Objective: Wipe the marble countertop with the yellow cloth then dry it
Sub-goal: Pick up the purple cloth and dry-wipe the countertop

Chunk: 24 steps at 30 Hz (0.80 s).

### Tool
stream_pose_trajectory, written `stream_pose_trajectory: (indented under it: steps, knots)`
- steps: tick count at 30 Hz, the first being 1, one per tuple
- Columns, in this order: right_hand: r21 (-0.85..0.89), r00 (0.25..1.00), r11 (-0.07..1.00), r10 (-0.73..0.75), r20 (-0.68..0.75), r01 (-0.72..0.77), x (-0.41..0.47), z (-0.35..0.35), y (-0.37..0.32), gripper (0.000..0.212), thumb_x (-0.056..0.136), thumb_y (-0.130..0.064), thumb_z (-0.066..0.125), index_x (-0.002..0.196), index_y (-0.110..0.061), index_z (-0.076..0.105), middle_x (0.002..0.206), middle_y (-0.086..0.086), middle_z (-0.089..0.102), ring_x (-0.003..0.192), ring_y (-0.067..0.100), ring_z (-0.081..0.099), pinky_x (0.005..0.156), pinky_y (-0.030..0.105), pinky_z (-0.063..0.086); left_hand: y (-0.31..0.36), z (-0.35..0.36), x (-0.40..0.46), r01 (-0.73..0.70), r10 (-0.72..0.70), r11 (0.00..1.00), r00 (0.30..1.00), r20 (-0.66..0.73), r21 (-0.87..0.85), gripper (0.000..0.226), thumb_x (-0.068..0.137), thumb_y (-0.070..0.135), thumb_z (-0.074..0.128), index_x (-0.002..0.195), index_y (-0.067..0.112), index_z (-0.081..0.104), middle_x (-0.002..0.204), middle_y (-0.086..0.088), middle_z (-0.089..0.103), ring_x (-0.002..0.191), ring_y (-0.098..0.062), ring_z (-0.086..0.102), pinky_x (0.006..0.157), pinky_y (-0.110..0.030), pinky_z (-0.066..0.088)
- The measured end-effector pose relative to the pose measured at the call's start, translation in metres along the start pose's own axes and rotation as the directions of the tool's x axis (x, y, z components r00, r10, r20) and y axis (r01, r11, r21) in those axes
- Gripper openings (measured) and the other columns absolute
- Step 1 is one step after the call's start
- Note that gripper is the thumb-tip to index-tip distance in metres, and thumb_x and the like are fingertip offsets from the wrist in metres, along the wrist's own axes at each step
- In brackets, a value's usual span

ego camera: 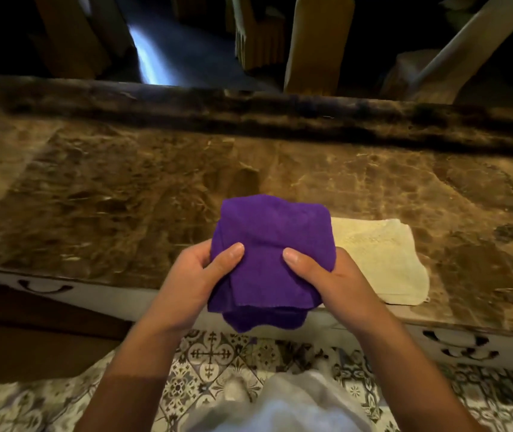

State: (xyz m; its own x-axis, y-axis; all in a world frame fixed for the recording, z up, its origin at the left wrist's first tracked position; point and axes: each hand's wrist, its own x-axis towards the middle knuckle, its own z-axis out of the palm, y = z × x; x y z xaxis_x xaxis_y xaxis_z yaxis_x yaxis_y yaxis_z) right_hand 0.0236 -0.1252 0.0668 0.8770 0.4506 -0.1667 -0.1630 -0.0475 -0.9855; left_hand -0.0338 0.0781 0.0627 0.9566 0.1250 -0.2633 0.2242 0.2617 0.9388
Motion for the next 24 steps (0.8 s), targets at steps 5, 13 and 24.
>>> stream_pose_trajectory:
  steps: [5, 13, 24]
  knots:
    - [0.138, 0.998, 0.988, 0.065, 0.016, -0.066, 0.016, 0.038, 0.005, 0.029, 0.075, -0.051, 0.075, 0.103, -0.046, 0.078, 0.110, -0.008, 0.080, 0.103, 0.011, 0.075, 0.080, 0.021, 0.058, -0.008, -0.039, 0.002, 0.085, -0.105, 0.956, 0.993, -0.054, -0.281, 0.034, 0.073, 0.035, 0.079, 0.100, 0.016, 0.085, 0.108, -0.017, 0.080, 0.094, -0.019, 0.079, 0.076, -0.026, 0.062]
    - [0.281, 0.970, 0.929, 0.226, 0.088, -0.242, 0.069, 0.057, 0.029, 0.027, 0.078, -0.032, 0.080, 0.104, -0.039, 0.081, 0.113, -0.002, 0.080, 0.104, 0.014, 0.076, 0.080, 0.023, 0.059, -0.017, -0.083, 0.020, 0.075, -0.143, 0.952, 0.966, -0.216, -0.297, 0.035, 0.080, 0.029, 0.081, 0.110, 0.011, 0.081, 0.119, -0.024, 0.076, 0.106, -0.026, 0.076, 0.090, -0.034, 0.062]
    - [0.326, 0.955, 0.899, 0.294, 0.046, -0.293, 0.093, 0.130, 0.049, 0.023, 0.080, -0.020, 0.080, 0.102, -0.024, 0.083, 0.111, 0.005, 0.080, 0.099, 0.015, 0.076, 0.079, 0.024, 0.059, -0.017, -0.167, 0.033, 0.132, -0.172, 0.971, 0.964, -0.201, -0.199, 0.029, 0.080, 0.032, 0.077, 0.101, 0.014, 0.084, 0.108, -0.016, 0.080, 0.093, -0.019, 0.079, 0.076, -0.028, 0.064]
